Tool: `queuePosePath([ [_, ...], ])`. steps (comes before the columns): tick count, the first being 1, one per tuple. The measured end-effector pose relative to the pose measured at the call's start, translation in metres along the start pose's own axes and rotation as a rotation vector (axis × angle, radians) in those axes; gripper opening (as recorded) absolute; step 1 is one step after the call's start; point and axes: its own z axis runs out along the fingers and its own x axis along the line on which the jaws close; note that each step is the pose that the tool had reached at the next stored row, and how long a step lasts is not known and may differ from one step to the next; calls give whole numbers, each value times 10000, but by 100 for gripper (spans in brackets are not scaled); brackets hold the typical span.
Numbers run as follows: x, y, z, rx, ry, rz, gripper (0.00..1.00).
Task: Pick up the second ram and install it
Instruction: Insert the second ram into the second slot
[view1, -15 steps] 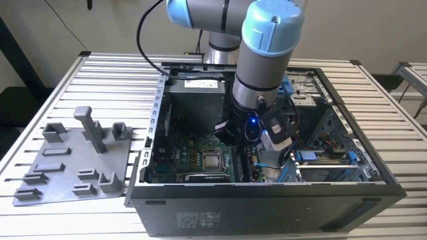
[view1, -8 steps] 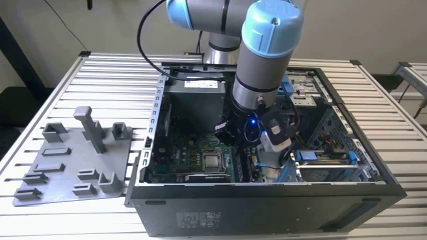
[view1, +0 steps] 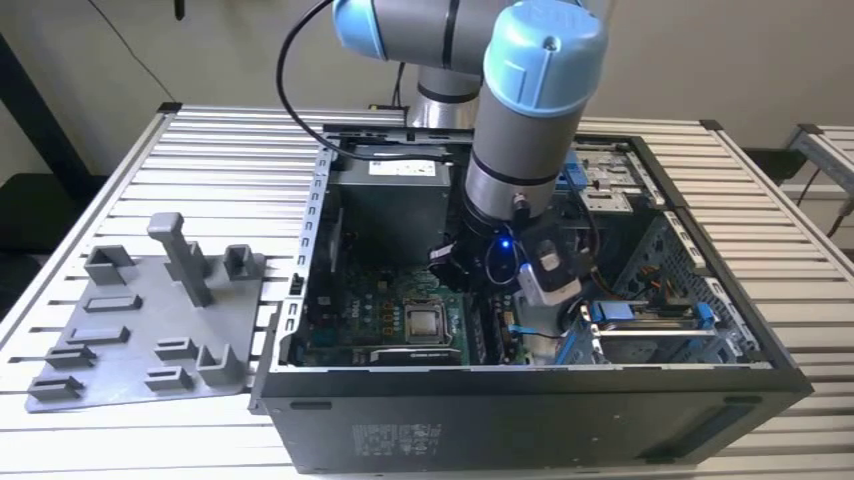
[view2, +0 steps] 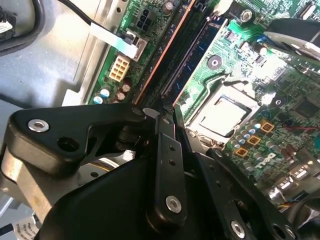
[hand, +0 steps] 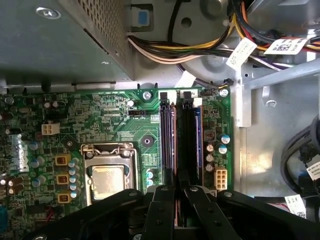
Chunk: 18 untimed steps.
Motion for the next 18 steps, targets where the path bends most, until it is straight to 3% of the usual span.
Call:
queuePosePath([
  [12, -7, -2, 83, 9, 0, 45, 14],
  [18, -7, -1, 86, 3, -2, 45, 14],
])
